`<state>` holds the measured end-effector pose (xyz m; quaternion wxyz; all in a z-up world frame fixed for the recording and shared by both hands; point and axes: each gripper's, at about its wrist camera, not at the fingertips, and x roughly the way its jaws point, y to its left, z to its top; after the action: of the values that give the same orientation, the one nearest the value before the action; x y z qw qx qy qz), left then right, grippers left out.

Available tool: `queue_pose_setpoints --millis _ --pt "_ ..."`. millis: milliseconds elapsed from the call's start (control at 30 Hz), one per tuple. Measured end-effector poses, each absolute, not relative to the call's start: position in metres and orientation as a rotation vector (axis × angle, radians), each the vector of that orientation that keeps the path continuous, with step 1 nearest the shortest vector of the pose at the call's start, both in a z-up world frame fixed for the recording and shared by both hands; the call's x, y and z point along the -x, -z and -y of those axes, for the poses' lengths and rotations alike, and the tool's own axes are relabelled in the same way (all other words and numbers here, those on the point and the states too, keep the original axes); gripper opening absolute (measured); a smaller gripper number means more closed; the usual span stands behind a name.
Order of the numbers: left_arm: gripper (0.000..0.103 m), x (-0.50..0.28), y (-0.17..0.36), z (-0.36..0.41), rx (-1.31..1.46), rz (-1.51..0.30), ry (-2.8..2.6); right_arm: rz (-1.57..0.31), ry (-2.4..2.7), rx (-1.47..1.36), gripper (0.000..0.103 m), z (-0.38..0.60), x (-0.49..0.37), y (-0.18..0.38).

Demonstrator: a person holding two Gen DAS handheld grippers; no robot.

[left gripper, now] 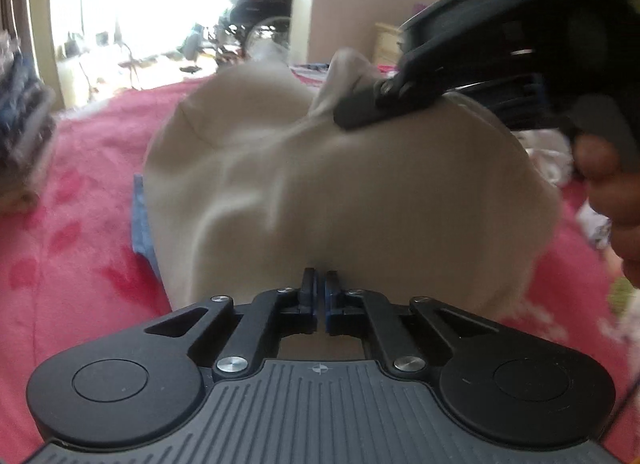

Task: Fold clothes

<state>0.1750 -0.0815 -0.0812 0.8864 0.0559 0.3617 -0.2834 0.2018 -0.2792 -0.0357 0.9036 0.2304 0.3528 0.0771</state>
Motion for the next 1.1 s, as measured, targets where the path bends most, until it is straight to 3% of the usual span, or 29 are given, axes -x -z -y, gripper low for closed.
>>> queue_pose_setpoints --millis 267,400,467,533,667,733,767,833,900,1100 --pt "0.003 -0.115 0.049 -0.003 -0.029 -0.781 0.584 -0.674 -0.414 -0.643 0.011 0.267 -0.097 0.018" --pt "0.004 -0.09 0.026 -0.05 -0.005 -0.752 0.501 -0.694 -0.535 -0.559 0.011 0.226 -0.037 0.02" --pt "0.01 -0.077 0.014 -0.059 -0.004 -0.729 0.494 -0.733 -0.58 -0.497 0.011 0.195 -0.013 0.028" --pt "0.029 -0.068 0.004 -0.054 -0.02 -0.696 0.504 -0.776 -0.602 -0.359 0.011 0.155 0.009 0.038" --pt "0.041 -0.059 -0.004 -0.027 -0.087 -0.672 0.539 -0.802 -0.528 0.008 0.012 0.08 0.039 0.071" --pt "0.055 -0.056 -0.002 -0.013 -0.112 -0.688 0.563 -0.806 -0.487 0.056 0.013 0.072 0.049 0.075" --pt "0.058 -0.056 -0.001 -0.007 -0.127 -0.695 0.575 -0.809 -0.471 0.059 0.014 0.071 0.053 0.075" --pt "0.065 -0.055 0.004 0.007 -0.157 -0.705 0.605 -0.806 -0.463 0.0 0.021 0.085 0.063 0.064" --pt "0.07 -0.054 0.011 0.021 -0.187 -0.725 0.634 -0.77 -0.442 -0.096 0.053 0.115 0.072 0.051" --pt "0.08 -0.045 0.045 0.066 -0.337 -0.786 0.685 -0.652 -0.239 -0.393 0.063 0.221 0.094 0.022"
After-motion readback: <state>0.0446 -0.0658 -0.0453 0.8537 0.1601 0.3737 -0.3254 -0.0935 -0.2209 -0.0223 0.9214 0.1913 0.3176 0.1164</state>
